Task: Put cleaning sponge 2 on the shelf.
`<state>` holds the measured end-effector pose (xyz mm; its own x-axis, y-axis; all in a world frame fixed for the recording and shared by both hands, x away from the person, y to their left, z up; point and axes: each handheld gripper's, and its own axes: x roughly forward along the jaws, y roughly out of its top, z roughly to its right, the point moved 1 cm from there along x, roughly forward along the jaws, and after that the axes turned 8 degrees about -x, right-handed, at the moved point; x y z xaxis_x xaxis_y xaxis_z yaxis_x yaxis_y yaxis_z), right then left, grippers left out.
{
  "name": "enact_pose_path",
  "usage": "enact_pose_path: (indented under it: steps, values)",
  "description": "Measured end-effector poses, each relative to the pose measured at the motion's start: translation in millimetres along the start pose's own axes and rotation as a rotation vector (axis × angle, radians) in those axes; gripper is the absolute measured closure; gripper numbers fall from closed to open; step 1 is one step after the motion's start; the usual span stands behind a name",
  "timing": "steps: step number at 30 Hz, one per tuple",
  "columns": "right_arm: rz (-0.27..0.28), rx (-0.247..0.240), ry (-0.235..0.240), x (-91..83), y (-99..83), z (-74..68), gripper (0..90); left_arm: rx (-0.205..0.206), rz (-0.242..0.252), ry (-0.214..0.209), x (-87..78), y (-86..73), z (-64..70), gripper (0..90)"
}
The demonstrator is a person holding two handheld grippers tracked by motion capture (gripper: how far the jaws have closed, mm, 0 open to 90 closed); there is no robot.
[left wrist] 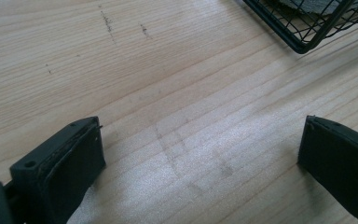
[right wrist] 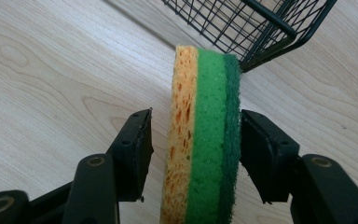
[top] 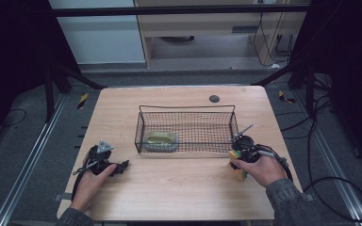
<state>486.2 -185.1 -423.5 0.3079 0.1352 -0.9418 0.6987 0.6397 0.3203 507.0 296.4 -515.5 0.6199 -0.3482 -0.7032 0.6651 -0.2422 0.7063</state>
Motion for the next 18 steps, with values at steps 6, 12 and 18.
enact_pose_path:
  steps: [6, 12, 18]
  values:
    - [-0.01, 0.008, 0.007, 1.0, -0.6, 1.6, 47.4, -0.001, 0.0, 0.0, 0.1, 0.1, 0.0, 0.0]
    - [-0.015, 0.007, 0.014, 1.3, -1.5, 2.1, 52.5, -0.001, 0.001, 0.0, 0.2, 0.1, 0.0, 0.0]
    - [-0.01, 0.019, 0.024, -2.8, -4.0, 3.6, 64.2, -0.002, 0.002, 0.0, 0.2, 0.1, 0.1, 0.0]
